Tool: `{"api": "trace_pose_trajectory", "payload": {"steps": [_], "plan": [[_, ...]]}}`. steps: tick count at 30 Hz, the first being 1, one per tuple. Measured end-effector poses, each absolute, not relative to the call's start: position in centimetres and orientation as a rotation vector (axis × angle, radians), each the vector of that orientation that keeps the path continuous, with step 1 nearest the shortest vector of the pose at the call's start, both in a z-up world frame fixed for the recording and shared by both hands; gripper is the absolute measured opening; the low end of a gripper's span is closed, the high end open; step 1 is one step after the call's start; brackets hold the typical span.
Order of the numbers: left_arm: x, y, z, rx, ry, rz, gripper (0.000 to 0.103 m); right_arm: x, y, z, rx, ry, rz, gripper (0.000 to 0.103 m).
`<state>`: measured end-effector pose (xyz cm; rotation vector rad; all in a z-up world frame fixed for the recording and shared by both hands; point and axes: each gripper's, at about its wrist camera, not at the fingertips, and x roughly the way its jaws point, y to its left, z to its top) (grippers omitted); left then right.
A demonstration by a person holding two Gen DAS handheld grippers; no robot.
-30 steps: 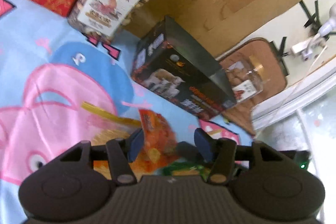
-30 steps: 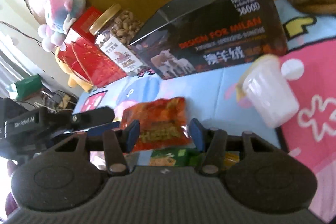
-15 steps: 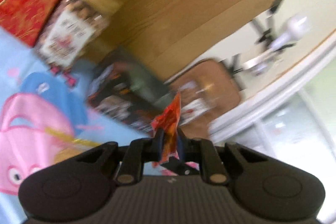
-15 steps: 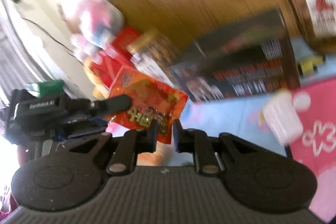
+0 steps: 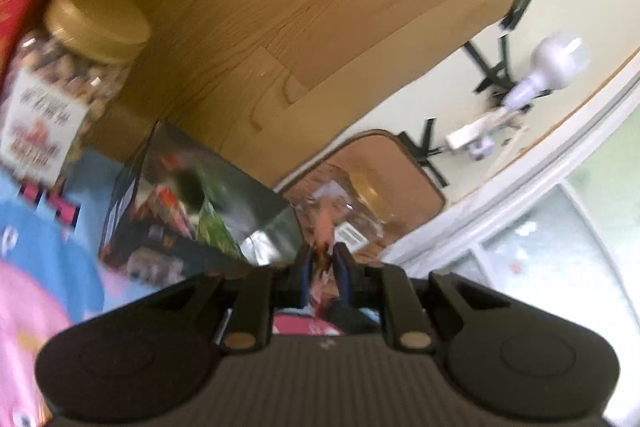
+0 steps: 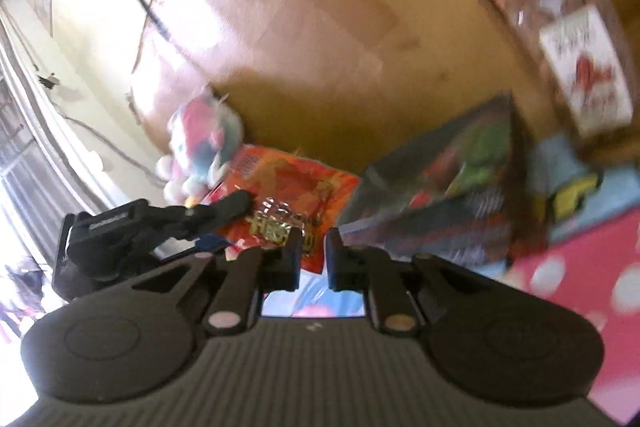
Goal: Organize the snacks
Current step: 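Carry the orange bag into the silver tin and release it, then grasp the clear gold-sealed candy bag with the left gripper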
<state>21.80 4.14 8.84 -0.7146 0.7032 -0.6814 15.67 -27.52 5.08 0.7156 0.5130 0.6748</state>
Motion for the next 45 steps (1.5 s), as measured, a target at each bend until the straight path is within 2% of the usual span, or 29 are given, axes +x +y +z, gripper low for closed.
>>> {"api": "trace_pose_trajectory", "payload": {"steps": [7, 9, 11, 14, 20, 25, 29, 30, 32, 37, 42, 45], "plan": [[28.7, 0.0, 6.7, -0.583, 0.786, -0.631, 0.014, 20.9, -28.6, 4.3, 0.576, 0.545, 0.517, 0.015], [29.5, -0.9, 6.3, -0.507, 0.801, -0.562, 0.018, 21.8, -28.1, 3.8, 0.511, 0.542, 0.478, 0.018], [30.0, -1.7, 5.8, -0.438, 0.820, -0.514, 0.028, 22.0, -27.5, 3.6, 0.466, 0.525, 0.453, 0.019], [29.7, -2.4, 5.6, -0.335, 0.852, -0.466, 0.035, 21.7, -26.7, 3.7, 0.438, 0.496, 0.437, 0.022], [25.5, -3.0, 9.0, 0.010, 0.732, -0.303, 0.056, 18.1, -27.1, 4.8, 0.476, 0.468, 0.496, 0.022], [19.1, 1.3, 11.0, -0.013, 0.662, -0.348, 0.057, 12.2, -27.0, 4.2, 0.521, 0.571, 0.617, 0.023], [15.0, 6.0, 9.4, -0.138, 0.711, -0.325, 0.057, 10.6, -24.2, 3.0, 0.567, 0.695, 0.703, 0.025], [14.3, 7.3, 8.6, -0.174, 0.733, -0.306, 0.057, 10.8, -23.2, 2.8, 0.580, 0.730, 0.719, 0.028], [13.5, 9.8, 6.9, -0.247, 0.778, -0.270, 0.058, 11.4, -21.3, 2.5, 0.583, 0.777, 0.724, 0.043], [13.0, 14.0, 3.0, -0.472, 0.900, -0.306, 0.058, 13.5, -18.5, 1.9, 0.556, 0.885, 0.696, 0.044], [14.1, 14.3, 0.6, -0.596, 0.941, -0.418, 0.058, 15.4, -16.9, 0.4, 0.540, 1.010, 0.665, 0.044], [14.5, 13.4, -0.5, -0.612, 0.960, -0.454, 0.035, 15.8, -15.6, 0.2, 0.502, 1.043, 0.685, 0.043]]}}
